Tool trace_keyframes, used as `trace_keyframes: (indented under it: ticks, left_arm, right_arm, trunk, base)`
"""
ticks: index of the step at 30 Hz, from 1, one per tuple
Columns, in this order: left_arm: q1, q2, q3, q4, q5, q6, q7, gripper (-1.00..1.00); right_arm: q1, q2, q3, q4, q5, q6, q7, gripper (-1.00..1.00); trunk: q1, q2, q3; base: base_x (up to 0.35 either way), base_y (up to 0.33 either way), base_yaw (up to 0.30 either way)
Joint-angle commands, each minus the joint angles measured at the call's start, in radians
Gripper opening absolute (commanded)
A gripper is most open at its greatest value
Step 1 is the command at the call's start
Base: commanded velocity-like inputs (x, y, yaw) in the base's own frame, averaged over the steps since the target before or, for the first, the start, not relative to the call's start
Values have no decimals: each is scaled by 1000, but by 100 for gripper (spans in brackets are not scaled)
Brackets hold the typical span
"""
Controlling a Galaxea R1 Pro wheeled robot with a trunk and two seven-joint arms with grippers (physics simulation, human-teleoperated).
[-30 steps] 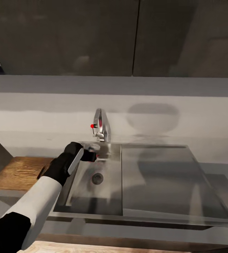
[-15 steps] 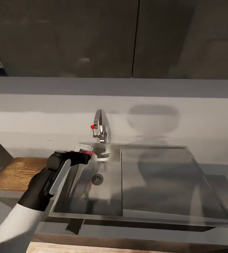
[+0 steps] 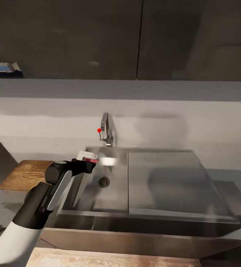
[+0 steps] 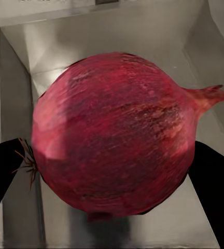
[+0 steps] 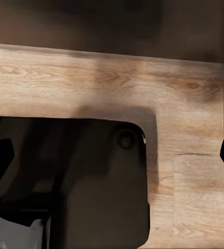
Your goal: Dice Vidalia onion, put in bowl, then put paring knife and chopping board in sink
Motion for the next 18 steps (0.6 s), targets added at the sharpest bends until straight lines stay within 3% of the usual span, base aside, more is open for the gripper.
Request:
trace_keyframes:
  ticks: [1,7,18]
  left_arm:
    - [-1,1,-2,-9,5,4,5,-100]
    - [-1,1,1,-29,5,3,4,-100]
    - [-1,-1,10,-30,7,1,3,-100]
  right_arm:
    - [0,1,-3,-2,11,0,-8,100]
    - [0,1,-3,-1,11,0,-7,100]
    - [0,1,-3,0,11,0,-7,100]
  trunk:
    - [0,-2,0]
    - [0,-2,9]
    - [0,-2,27]
  base:
    - [-319,5,0]
    - [-260,122,0]
    - [-4,296,0]
